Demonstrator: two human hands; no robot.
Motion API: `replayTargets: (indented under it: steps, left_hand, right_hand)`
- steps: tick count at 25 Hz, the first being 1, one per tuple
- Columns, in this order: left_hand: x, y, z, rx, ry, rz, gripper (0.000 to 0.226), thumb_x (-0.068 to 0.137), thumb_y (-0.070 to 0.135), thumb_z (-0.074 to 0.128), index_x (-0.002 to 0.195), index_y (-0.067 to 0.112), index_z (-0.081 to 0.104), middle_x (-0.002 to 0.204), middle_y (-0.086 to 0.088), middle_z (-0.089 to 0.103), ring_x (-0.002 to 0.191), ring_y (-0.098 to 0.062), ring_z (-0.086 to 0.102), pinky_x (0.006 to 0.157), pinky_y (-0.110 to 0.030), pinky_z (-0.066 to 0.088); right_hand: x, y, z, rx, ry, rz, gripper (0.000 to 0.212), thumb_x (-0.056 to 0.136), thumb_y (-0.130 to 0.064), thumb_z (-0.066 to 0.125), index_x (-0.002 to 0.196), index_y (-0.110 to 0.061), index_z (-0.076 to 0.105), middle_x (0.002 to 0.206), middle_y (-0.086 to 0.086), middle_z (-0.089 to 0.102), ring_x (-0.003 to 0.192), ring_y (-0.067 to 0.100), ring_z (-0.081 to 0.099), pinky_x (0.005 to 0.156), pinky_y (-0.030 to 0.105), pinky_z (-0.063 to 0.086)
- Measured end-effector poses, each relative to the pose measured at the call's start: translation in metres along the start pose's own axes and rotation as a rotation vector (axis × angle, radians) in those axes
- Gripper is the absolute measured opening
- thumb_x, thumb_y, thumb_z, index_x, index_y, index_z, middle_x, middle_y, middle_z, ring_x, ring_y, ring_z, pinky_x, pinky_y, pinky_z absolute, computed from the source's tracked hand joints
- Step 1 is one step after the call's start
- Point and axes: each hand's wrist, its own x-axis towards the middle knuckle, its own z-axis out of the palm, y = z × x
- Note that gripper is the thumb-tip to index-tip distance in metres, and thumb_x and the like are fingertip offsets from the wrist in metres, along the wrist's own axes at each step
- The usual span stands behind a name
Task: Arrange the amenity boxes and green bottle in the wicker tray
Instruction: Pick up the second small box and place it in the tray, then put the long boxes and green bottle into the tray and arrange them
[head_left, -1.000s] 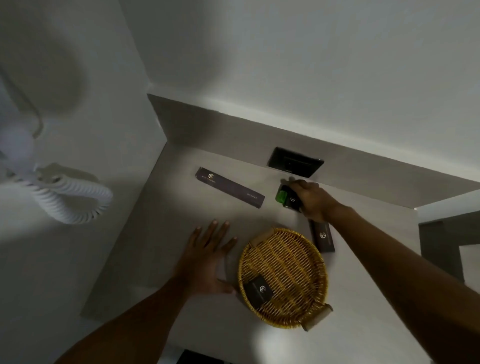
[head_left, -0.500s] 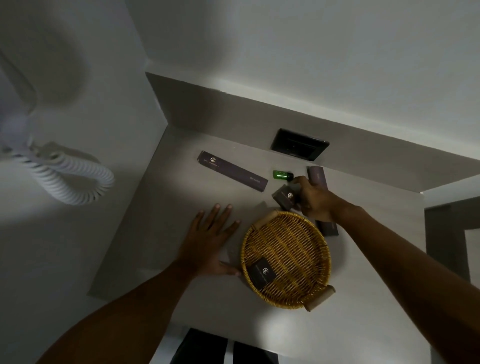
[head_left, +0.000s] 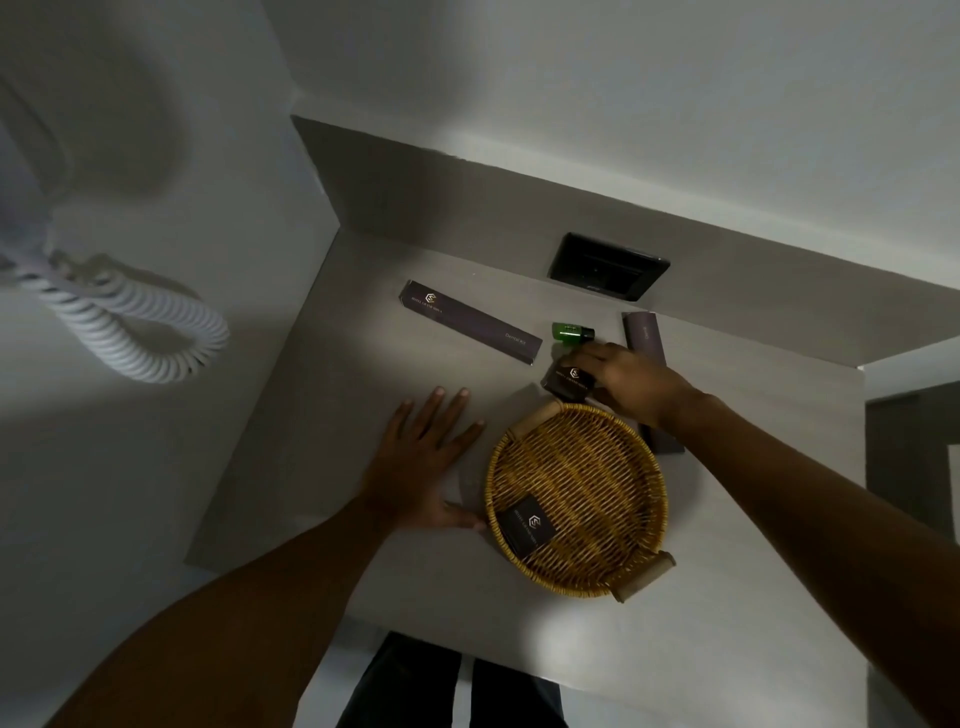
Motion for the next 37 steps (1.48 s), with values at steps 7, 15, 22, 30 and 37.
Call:
replayTargets:
  steps: [7,15,22,30,37]
  left_hand:
    - [0.000,-0.001,0.004,0.022,0.013,0.008,0.129,0.061,0.102,0.050,0.163,0.028,0.023,0.173,-0.012,0.006,0.158,-0.038,0.006,0.121,-0.065,0.020]
    - [-0.001,-0.002,0.003,-0.020,0.045,0.024,0.126,0.064,0.101,0.052,0.162,0.027,0.026,0.173,-0.013,0.009,0.158,-0.038,0.005,0.122,-0.066,0.017]
    - [-0.001,-0.001,0.000,-0.002,0.013,0.014,0.125,0.064,0.102,0.047,0.161,0.026,0.029,0.172,-0.013,0.012,0.158,-0.038,0.008,0.122,-0.066,0.018]
    - [-0.001,-0.002,0.000,0.001,0.024,0.020,0.124,0.064,0.101,0.048,0.160,0.024,0.035,0.171,-0.014,0.015,0.157,-0.039,0.013,0.121,-0.066,0.019]
    - [0.000,0.000,-0.001,0.013,0.035,0.022,0.123,0.063,0.101,0.050,0.158,0.023,0.039,0.170,-0.015,0.020,0.156,-0.040,0.017,0.120,-0.066,0.021]
  right_hand:
    - [-0.003,0.003,0.003,-0.203,-0.015,-0.111,0.065,0.089,-0.016,0.062,0.145,-0.026,0.031,0.130,0.019,0.050,0.113,0.034,0.053,0.089,0.046,0.051]
    - [-0.031,0.001,-0.039,-0.056,0.158,0.153,0.059,0.077,-0.023,0.076,0.128,-0.012,0.050,0.132,0.015,0.053,0.117,0.032,0.053,0.096,0.038,0.047]
    - [-0.100,-0.064,0.020,0.163,-0.083,0.012,0.064,0.081,-0.021,0.072,0.138,-0.027,0.045,0.143,0.002,0.046,0.128,0.019,0.046,0.102,0.028,0.042]
    - [-0.093,-0.081,0.060,0.066,-0.101,-0.025,0.064,0.076,-0.023,0.078,0.134,-0.014,0.053,0.139,0.015,0.053,0.126,0.036,0.050,0.102,0.047,0.043]
    - [-0.098,-0.085,0.060,0.037,-0.116,0.014,0.067,0.083,-0.035,0.069,0.142,-0.020,0.042,0.148,0.009,0.044,0.136,0.030,0.039,0.108,0.048,0.034]
